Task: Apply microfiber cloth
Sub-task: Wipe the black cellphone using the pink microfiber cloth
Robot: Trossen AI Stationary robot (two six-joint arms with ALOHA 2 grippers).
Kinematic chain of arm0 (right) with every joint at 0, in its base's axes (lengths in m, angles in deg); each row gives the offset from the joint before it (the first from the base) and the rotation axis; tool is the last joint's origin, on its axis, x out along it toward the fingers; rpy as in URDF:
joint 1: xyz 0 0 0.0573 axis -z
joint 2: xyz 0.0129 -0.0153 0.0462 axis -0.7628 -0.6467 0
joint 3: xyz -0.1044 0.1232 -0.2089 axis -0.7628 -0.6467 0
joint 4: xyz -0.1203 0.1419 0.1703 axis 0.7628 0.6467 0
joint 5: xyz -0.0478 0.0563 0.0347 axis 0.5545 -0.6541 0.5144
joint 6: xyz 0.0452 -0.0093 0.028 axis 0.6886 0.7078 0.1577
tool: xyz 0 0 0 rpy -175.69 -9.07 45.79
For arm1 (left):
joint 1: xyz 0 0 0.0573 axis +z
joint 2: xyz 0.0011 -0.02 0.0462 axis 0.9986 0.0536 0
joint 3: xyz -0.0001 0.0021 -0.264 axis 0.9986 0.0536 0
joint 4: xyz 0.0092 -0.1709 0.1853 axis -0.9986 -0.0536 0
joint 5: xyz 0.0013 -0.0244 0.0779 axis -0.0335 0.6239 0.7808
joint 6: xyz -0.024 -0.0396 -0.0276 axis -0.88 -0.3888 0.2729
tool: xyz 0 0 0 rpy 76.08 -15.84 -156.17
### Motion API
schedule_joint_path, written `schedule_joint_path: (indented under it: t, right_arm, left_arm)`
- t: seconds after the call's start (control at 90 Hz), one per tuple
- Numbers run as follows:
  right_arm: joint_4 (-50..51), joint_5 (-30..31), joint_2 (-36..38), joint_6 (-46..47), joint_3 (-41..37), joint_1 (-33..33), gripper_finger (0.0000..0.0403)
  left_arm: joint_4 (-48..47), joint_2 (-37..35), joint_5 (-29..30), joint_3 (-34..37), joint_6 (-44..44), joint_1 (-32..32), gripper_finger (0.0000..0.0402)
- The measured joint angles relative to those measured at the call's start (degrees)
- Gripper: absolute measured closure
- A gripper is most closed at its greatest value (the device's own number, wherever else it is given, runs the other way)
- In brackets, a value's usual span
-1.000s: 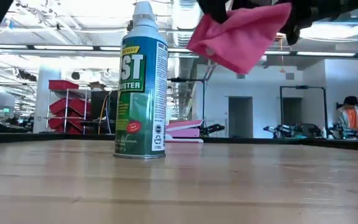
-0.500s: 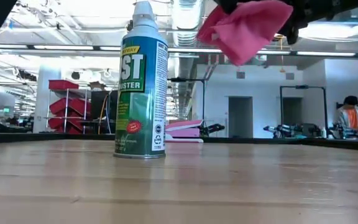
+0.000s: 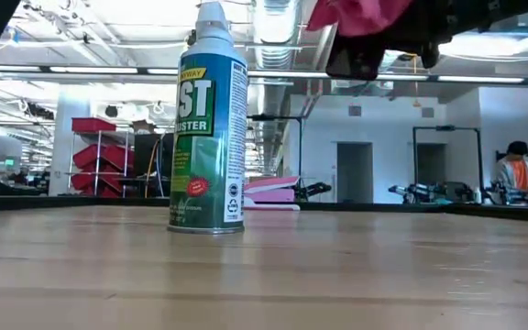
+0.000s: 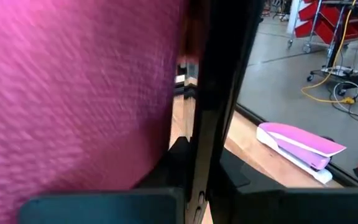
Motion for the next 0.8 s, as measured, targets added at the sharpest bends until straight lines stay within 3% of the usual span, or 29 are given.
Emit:
schedule_joint_path:
  t: [0.411, 0.8]
  right_arm:
    - [1.3, -0.3, -0.1, -0.4, -0.1, 0.2, 0.0389]
    - [0.8, 1.0, 0.1, 1.0, 0.0, 0.3, 0.0389]
  left_arm:
    - [1.6, 0.4, -1.3, 6.6, -9.1, 0.0, 0.0401]
    - [12.3, -0.1, -3.7, 7.6, 0.4, 2.1, 0.0401]
